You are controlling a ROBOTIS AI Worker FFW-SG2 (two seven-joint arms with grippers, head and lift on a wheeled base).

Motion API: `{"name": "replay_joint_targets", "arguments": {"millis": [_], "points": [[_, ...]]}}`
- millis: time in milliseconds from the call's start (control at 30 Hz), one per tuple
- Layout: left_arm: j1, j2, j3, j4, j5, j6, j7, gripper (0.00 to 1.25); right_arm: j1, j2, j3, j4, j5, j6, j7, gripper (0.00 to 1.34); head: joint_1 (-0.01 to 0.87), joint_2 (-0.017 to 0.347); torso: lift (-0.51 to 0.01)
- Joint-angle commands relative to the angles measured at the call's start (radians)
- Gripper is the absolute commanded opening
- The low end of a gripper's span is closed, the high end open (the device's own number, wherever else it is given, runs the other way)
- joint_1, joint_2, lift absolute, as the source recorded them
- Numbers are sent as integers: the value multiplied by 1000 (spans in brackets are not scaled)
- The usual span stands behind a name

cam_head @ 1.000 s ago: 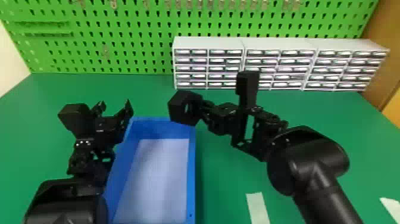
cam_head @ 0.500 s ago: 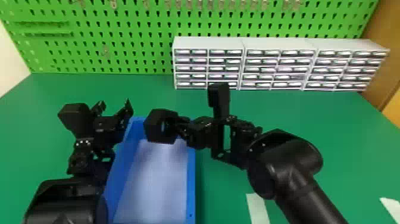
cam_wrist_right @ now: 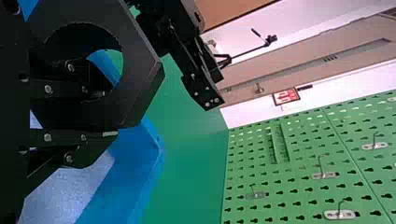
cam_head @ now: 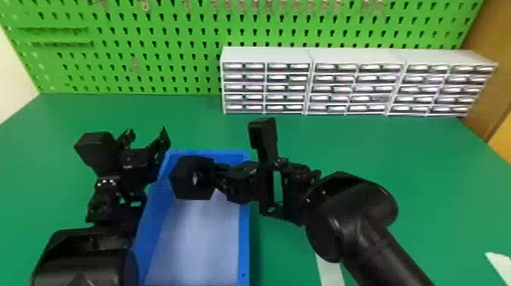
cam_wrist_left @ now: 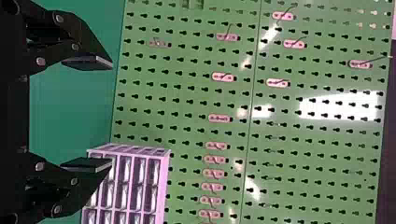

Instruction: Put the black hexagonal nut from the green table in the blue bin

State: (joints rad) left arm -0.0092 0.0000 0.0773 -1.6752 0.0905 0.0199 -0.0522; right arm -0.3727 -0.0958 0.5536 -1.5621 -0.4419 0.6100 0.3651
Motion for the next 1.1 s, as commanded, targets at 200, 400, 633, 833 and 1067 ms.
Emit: {"name": "replay_joint_targets", "arguments": {"millis": [200, 400, 633, 833, 1067], "points": [[0, -3, -1, 0, 0, 0, 0, 739, -5, -2, 29, 33, -4, 17, 8, 342, 686, 51, -97], [0, -3, 1, 0, 0, 0, 0, 739, -3, -1, 20, 33, -9, 17, 9, 534, 686, 51, -97], [2, -3, 3, 0, 2, 0, 0, 739, 3, 2, -11, 33, -15, 20, 17, 1014, 686, 51, -97], [2, -3, 3, 0, 2, 0, 0, 739, 12, 8, -61, 31, -14, 20, 18, 1161, 686, 51, -97], [3, -3, 1, 0, 2, 0, 0, 739, 26, 16, -132, 7, 20, 4, 18, 1170, 686, 51, -97]]}}
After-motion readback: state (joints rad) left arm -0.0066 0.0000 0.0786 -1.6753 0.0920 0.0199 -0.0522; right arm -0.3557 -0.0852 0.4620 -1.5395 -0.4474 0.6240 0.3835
